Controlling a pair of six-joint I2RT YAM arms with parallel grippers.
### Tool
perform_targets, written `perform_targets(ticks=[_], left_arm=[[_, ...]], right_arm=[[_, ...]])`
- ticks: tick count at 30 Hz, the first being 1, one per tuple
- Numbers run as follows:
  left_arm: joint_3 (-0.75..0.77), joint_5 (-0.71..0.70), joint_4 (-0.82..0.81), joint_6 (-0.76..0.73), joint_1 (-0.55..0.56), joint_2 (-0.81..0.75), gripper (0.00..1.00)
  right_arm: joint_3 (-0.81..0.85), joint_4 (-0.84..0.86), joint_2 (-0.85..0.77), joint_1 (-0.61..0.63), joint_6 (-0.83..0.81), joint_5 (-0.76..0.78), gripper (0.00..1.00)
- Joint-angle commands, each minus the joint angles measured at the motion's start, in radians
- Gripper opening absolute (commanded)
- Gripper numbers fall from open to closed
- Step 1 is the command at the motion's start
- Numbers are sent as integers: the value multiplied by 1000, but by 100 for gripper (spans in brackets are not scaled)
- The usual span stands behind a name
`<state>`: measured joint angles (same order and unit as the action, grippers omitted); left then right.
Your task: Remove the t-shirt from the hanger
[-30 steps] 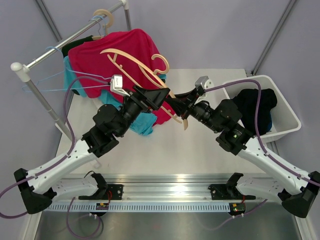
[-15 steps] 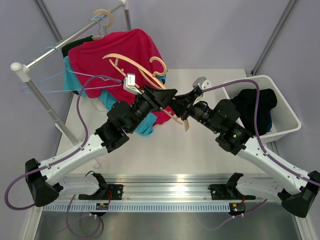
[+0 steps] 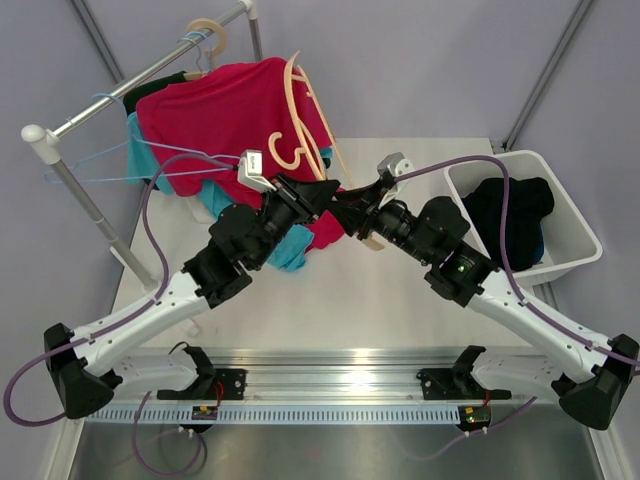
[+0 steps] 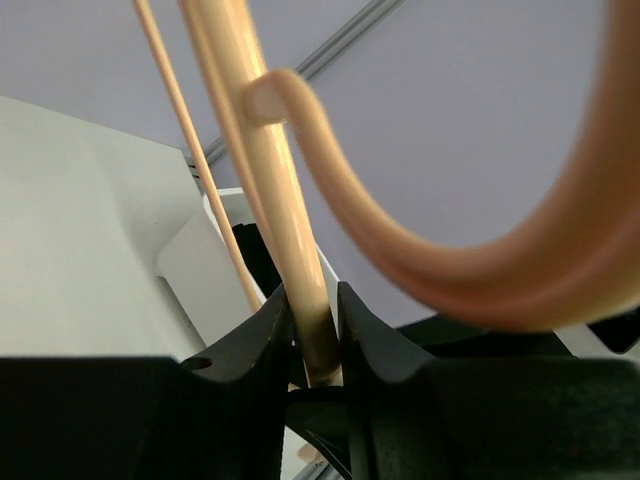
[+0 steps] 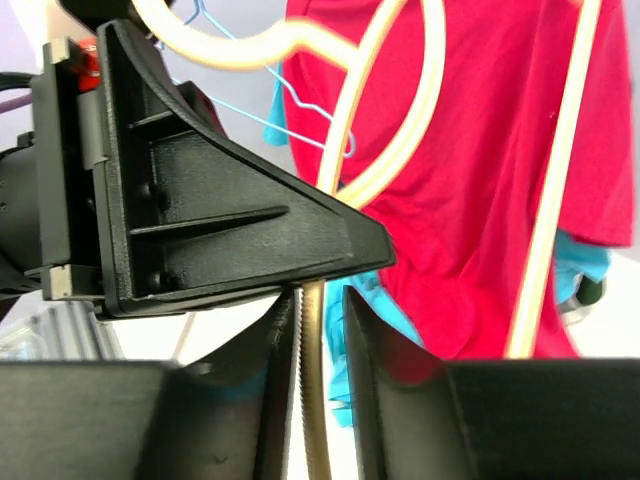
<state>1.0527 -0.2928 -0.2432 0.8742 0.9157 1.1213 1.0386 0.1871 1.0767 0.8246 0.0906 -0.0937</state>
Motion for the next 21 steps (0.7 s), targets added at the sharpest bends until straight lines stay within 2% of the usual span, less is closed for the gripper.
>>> perform_targets(ticks=[1, 3, 7, 9, 10, 11, 17, 21], left_arm=[[30, -52, 5, -53, 12, -55, 0], [41, -74, 39, -72, 12, -57, 0], [43, -69, 51, -95, 12, -54, 0], [40, -55, 42, -95, 12, -52, 0], [43, -55, 45, -99, 12, -52, 0], [47, -62, 53, -106, 12, -51, 0], [124, -153, 240, -150, 12, -41, 0], [144, -265, 367, -161, 12, -64, 0]], right_arm=[[1, 0, 2, 2, 18, -1, 42], [0, -8, -7, 2, 21, -11, 44], [-5, -9, -26, 2, 11, 43, 34], [4, -35, -23, 2, 1, 39, 34], [5, -44, -23, 2, -2, 25, 36], [2, -49, -26, 2, -3, 14, 45], [-31, -109, -138, 2, 8, -70, 66], [-49, -137, -221, 4, 53, -100, 69]])
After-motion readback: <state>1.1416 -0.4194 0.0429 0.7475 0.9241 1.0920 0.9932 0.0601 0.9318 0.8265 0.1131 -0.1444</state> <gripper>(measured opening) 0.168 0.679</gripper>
